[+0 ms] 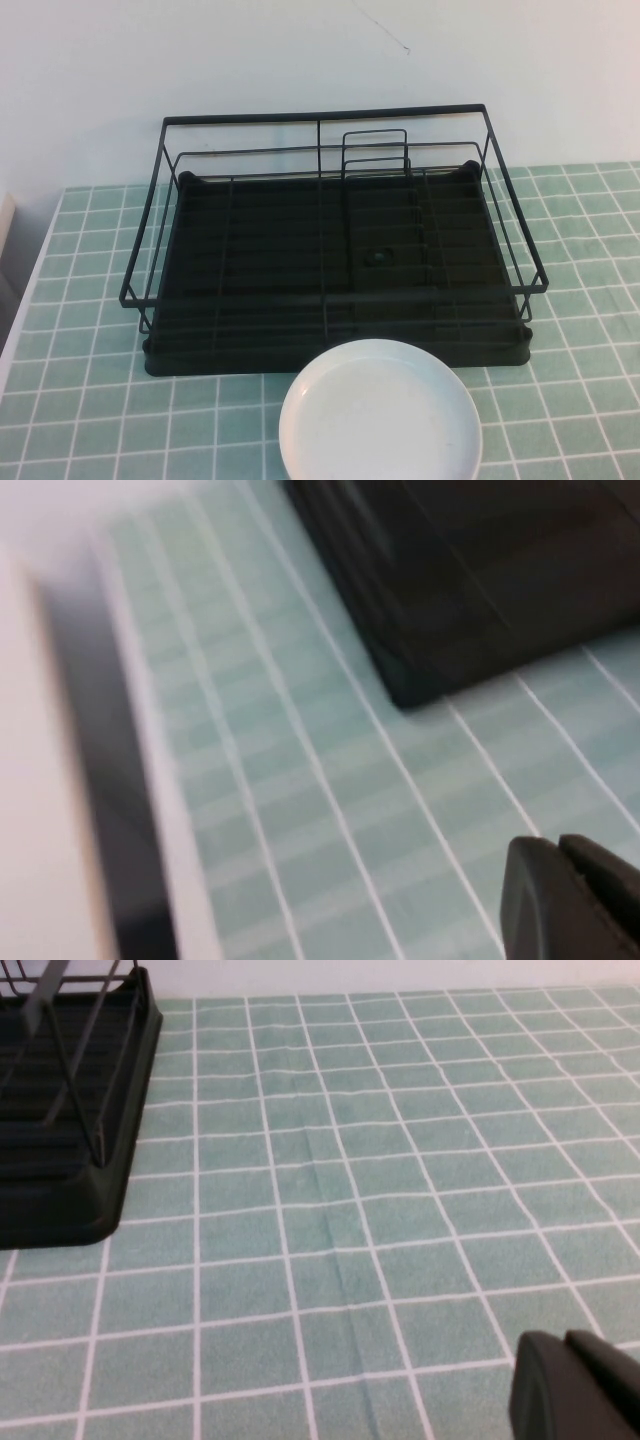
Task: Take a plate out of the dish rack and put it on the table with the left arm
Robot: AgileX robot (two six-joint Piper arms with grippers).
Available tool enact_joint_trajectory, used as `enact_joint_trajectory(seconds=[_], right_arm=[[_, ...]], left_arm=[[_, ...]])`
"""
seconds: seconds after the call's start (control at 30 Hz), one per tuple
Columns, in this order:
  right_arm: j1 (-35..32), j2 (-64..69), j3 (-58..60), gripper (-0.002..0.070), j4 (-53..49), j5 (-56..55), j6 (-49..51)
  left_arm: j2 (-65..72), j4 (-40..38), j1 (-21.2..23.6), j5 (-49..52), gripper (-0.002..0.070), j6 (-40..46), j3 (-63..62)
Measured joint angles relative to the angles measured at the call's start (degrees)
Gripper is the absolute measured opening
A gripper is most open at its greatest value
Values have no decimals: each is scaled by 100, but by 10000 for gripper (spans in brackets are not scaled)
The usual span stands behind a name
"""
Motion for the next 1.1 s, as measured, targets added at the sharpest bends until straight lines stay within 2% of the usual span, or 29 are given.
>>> enact_joint_trajectory(seconds=[0.13, 0.33, 0.5, 0.77, 1.1], right_arm=[[0, 0, 0, -2, 0, 0, 0], [0, 0, 0, -2, 0, 0, 0], [0, 0, 0, -2, 0, 0, 0], [0, 0, 0, -2, 0, 0, 0], [0, 0, 0, -2, 2, 0, 0]], left_arm=[[-662, 308, 557, -1286, -2, -509, 835], [-1590, 333, 1129, -2392, -2, -1577, 2309], [-1613, 244, 1289, -2204, -2, -1995, 2420], [-1621, 390, 1289, -2098, -2, -1672, 2399], [-1621, -164, 1298, -2180, -2, -1614, 2399]])
